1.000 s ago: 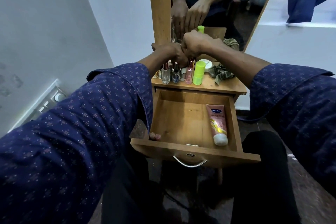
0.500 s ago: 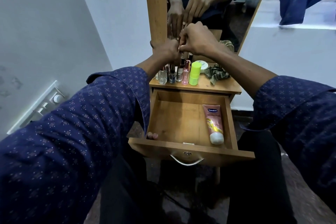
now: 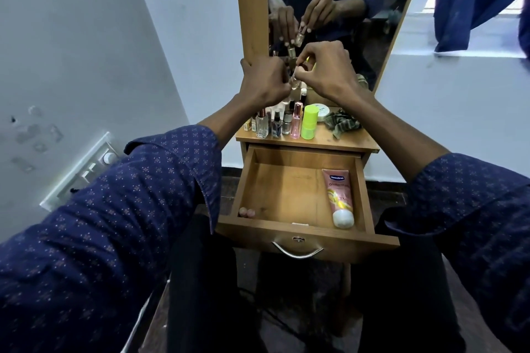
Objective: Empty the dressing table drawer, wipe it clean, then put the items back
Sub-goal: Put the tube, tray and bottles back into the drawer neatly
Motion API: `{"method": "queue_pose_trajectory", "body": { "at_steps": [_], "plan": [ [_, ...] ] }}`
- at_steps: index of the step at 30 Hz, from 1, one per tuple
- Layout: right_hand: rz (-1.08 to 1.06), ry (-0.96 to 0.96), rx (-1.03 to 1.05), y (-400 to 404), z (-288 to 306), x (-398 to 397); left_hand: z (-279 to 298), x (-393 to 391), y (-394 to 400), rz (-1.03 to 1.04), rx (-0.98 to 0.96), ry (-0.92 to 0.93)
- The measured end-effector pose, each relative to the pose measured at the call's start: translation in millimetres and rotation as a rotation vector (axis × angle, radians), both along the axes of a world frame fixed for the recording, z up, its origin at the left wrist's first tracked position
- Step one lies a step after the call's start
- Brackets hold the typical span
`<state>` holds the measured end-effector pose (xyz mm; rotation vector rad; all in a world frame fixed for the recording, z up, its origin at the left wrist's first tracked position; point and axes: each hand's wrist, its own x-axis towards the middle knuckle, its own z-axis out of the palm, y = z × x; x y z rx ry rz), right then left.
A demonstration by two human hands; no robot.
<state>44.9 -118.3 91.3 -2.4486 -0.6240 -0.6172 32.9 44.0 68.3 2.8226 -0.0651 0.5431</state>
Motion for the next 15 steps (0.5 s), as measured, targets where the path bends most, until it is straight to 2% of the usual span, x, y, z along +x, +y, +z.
{"method": "queue_pose_trajectory", "body": {
  "at_steps": [7, 15],
  "plan": [
    [0.010, -0.038, 0.083, -13.6, -7.0, -29.3, -3.7, -42.0, 11.7, -0.251, -0.052, -0.116],
    [0.084, 0.043, -0.013, -10.1, -57.3, -72.4, -56.0, -86.3, 28.6, -0.341, -0.072, -0.003]
  ]
}}
